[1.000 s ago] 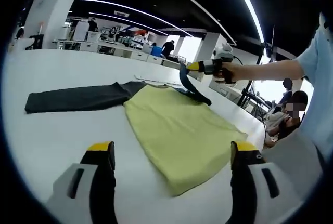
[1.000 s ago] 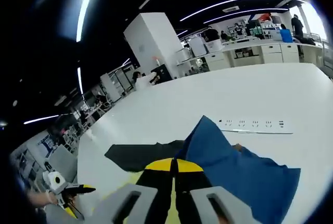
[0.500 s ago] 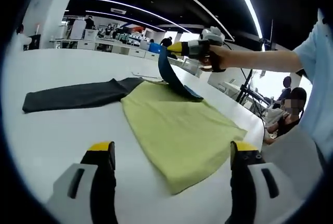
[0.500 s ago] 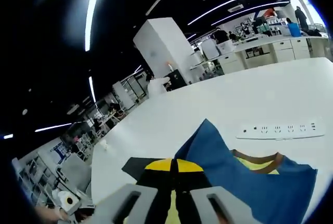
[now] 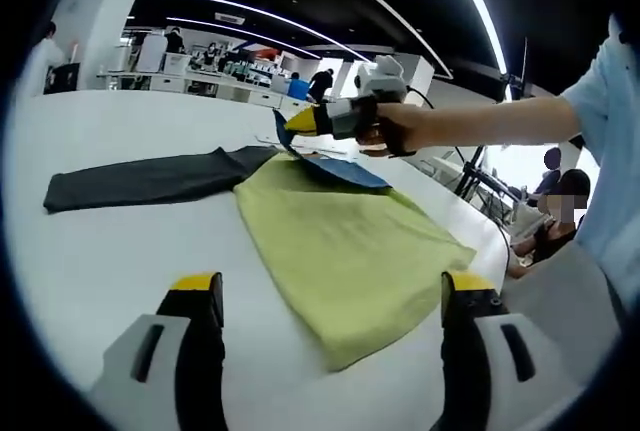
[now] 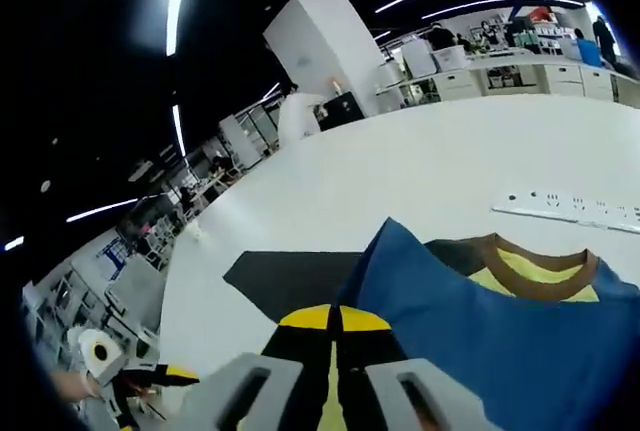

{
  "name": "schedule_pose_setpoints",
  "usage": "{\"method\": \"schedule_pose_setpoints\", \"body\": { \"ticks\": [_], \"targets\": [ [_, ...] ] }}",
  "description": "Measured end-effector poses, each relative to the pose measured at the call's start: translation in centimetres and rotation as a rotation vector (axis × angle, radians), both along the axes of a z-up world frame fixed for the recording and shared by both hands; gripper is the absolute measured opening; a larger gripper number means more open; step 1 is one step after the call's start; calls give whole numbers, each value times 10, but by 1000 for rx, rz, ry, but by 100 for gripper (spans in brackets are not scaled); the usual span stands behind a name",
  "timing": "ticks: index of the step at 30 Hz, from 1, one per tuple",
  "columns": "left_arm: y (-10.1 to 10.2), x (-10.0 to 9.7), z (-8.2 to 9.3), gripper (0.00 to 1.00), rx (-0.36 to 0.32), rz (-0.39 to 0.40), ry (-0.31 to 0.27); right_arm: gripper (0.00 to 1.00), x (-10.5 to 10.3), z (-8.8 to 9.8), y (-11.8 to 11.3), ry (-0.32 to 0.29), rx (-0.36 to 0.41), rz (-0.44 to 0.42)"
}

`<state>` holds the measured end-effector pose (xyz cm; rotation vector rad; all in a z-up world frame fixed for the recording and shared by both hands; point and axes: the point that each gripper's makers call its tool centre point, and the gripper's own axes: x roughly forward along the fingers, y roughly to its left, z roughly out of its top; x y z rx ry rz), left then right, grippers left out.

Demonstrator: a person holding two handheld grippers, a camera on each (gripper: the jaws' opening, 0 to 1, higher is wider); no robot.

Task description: Fold the garment on the visible template until the final outline fits inside the template.

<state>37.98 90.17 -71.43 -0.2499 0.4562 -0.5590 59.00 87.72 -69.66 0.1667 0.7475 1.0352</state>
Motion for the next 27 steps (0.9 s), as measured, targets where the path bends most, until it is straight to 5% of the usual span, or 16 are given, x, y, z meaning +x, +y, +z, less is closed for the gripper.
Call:
{"method": "schedule_pose_setpoints", "body": {
  "ticks": [8, 18, 22, 24, 25, 27],
  "targets": [
    [2, 1, -1, 86, -13, 16, 8, 0, -3, -35, 1, 7, -81, 43],
    [2, 0, -3, 86, -14, 14, 18, 0, 0, -40, 4, 19, -84, 32],
    [3, 0, -4, 86, -14, 19, 20, 0, 2, -41, 3, -20, -96, 46],
    [3, 0, -4, 86, -15, 22, 20, 0, 4, -38, 3, -88, -100, 71],
    [4, 0, -4, 86, -14, 22, 19, 6, 6, -36, 2, -146, -110, 87],
    [3, 0, -4, 86, -11, 20, 20, 35, 9, -33, 3, -218, -110, 88]
  ]
}}
